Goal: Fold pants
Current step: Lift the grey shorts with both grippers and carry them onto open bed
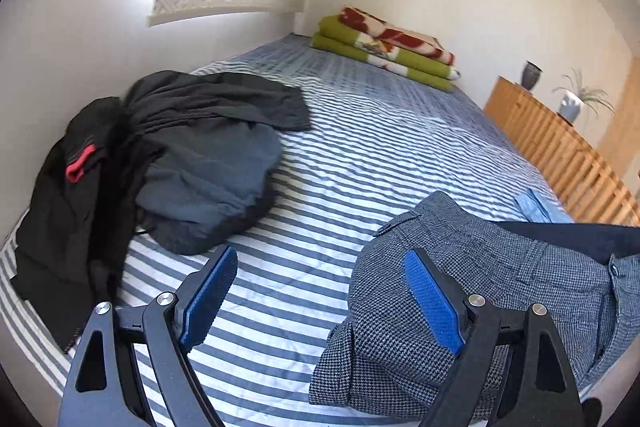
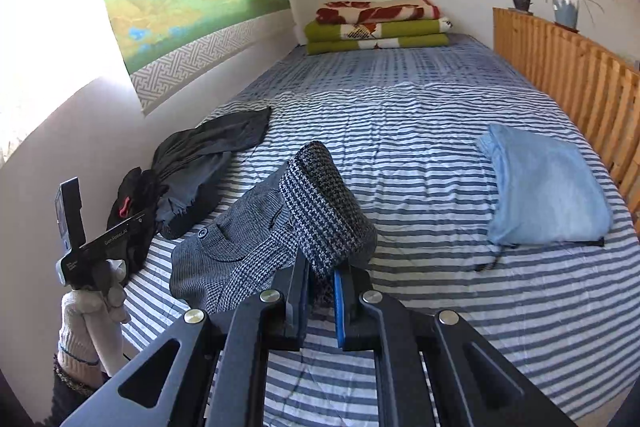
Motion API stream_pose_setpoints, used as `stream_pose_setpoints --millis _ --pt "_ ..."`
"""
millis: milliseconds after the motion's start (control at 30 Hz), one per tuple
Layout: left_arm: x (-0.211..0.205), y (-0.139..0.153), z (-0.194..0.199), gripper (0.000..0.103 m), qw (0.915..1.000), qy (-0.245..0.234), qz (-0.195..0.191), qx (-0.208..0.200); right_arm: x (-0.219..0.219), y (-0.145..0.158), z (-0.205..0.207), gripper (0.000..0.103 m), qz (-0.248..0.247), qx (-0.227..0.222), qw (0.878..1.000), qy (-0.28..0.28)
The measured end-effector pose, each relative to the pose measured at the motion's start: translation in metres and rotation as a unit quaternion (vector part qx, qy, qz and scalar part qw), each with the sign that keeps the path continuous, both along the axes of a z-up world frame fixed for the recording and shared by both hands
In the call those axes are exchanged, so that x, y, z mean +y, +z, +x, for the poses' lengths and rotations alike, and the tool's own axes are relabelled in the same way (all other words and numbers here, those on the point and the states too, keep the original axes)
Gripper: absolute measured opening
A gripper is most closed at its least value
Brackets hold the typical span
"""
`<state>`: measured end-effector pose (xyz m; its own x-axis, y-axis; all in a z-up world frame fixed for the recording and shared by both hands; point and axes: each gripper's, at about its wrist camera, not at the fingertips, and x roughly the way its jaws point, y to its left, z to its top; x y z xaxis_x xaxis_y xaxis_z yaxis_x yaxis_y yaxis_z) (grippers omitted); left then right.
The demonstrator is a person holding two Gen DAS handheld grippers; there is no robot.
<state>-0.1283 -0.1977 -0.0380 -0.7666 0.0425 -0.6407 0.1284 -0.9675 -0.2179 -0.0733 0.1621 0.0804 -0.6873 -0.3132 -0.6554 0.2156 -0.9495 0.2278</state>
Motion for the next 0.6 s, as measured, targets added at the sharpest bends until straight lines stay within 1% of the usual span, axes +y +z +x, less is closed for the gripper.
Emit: stream_pose_setpoints --millis 67,133,200,267,333,400,433,467,500,567,600 --pt "0.03 -0.002 -0.002 0.089 0.9989 -0.046 0.005 -0.007 0.019 0.005 0.017 0.009 0.003 0.009 1.0 -0.011" --pt "0.063 -0.005 -0.007 0.089 0.9954 -0.094 -0.002 -0.016 0.035 0.001 0.034 0.009 0.009 0.009 1.0 -0.024" --pt "0.097 -0.008 -0.013 0.089 0.9914 -0.126 -0.028 -0.021 0.047 -0.011 0.036 0.009 0.011 -0.004 0.999 -0.031" --pt "0.128 -0.014 -0.023 0.089 0.9846 -0.162 -0.057 -0.032 0.055 -0.029 0.029 0.009 0.007 -0.028 0.999 -0.044" --pt "0.151 -0.025 -0.038 0.089 0.978 -0.18 -0.091 -0.053 0.064 -0.049 0.027 0.009 0.008 -0.043 0.998 -0.042" --pt "0.169 -0.036 -0.052 0.089 0.971 -0.192 -0.12 -0.077 0.069 -0.065 0.019 0.014 0.012 -0.055 0.998 -0.042" --pt "0.175 -0.04 -0.059 0.089 0.9682 -0.196 -0.129 -0.086 0.07 -0.072 0.015 0.016 0.017 -0.063 0.997 -0.04" --pt "0.179 -0.044 -0.066 0.089 0.9661 -0.201 -0.13 -0.097 0.073 -0.079 0.015 0.025 0.022 -0.071 0.996 -0.04" --pt "0.183 -0.047 -0.069 0.089 0.9648 -0.206 -0.126 -0.105 0.078 -0.085 0.016 0.039 0.024 -0.075 0.996 -0.041" --pt "0.186 -0.053 -0.081 0.089 0.9634 -0.212 -0.112 -0.12 0.092 -0.09 0.021 0.052 0.021 -0.063 0.997 -0.049" --pt "0.19 -0.055 -0.086 0.089 0.9626 -0.213 -0.11 -0.126 0.099 -0.089 0.023 0.053 0.019 -0.057 0.997 -0.059"
